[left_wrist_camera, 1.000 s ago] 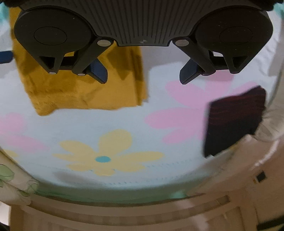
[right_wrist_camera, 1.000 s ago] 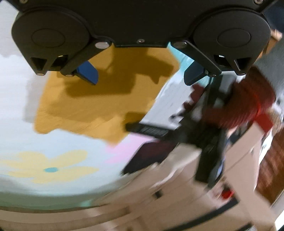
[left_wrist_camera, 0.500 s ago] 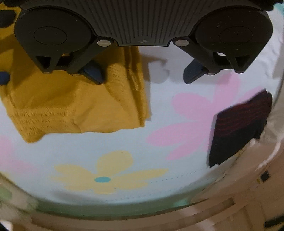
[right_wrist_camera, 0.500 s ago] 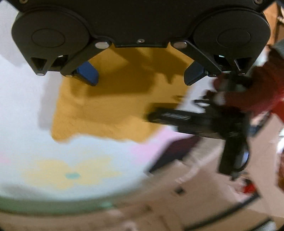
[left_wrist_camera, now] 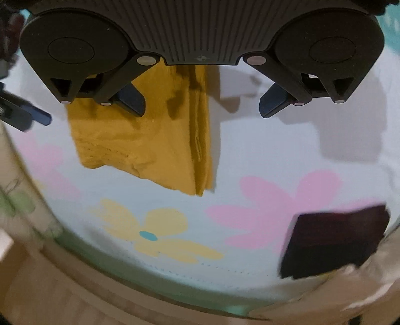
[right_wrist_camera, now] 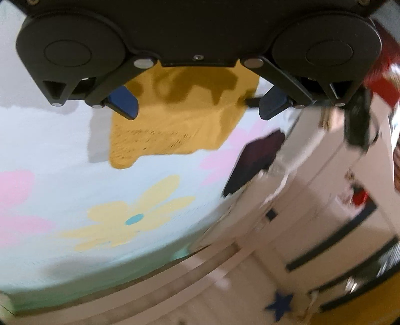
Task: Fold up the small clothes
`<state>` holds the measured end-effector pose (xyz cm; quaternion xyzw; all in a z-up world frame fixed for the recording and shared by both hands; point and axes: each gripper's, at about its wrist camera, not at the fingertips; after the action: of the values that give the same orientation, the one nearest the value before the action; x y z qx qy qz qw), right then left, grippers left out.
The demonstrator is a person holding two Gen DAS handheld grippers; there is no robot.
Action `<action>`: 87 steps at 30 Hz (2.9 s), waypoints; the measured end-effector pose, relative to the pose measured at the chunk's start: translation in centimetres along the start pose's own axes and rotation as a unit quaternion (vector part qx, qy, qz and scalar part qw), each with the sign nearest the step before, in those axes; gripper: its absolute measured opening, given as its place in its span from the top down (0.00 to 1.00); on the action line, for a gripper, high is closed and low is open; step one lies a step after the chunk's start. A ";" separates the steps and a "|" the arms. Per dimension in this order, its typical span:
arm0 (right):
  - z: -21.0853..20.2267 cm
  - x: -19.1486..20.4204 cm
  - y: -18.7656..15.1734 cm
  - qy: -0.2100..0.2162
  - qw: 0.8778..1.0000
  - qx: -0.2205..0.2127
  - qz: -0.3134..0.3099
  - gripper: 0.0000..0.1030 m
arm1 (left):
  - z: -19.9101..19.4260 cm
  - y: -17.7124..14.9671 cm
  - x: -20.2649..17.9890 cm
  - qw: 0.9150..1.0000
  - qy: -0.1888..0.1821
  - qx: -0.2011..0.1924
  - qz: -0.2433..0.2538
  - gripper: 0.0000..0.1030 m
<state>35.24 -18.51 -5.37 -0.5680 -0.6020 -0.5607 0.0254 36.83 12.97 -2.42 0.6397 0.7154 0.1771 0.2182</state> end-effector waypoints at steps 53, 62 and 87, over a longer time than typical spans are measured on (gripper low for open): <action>0.6 -0.7 0.2 0.024 0.998 0.015 0.057 0.65 | -1.2 -2.7 -5.3 0.993 -0.097 -0.060 -0.015 0.75; -6.2 6.9 -1.2 0.035 0.999 0.005 0.004 0.65 | -9.8 -7.6 -5.8 0.988 -0.131 -0.078 -0.006 0.75; -15.9 5.0 -8.5 -0.181 0.983 0.008 -0.008 0.08 | -12.3 -17.0 -6.2 0.996 0.001 -0.075 0.053 0.39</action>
<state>17.78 -24.06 -1.68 -0.6554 -0.6051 -0.4441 -0.0840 16.49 5.09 -0.56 0.6587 0.6652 0.2422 0.2551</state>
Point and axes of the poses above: each gripper's, at about its wrist camera, not at the fingertips, and z roughly the way its jaws point, x to its left, y to its top, and after that the axes turned 11 degrees about y, right-handed
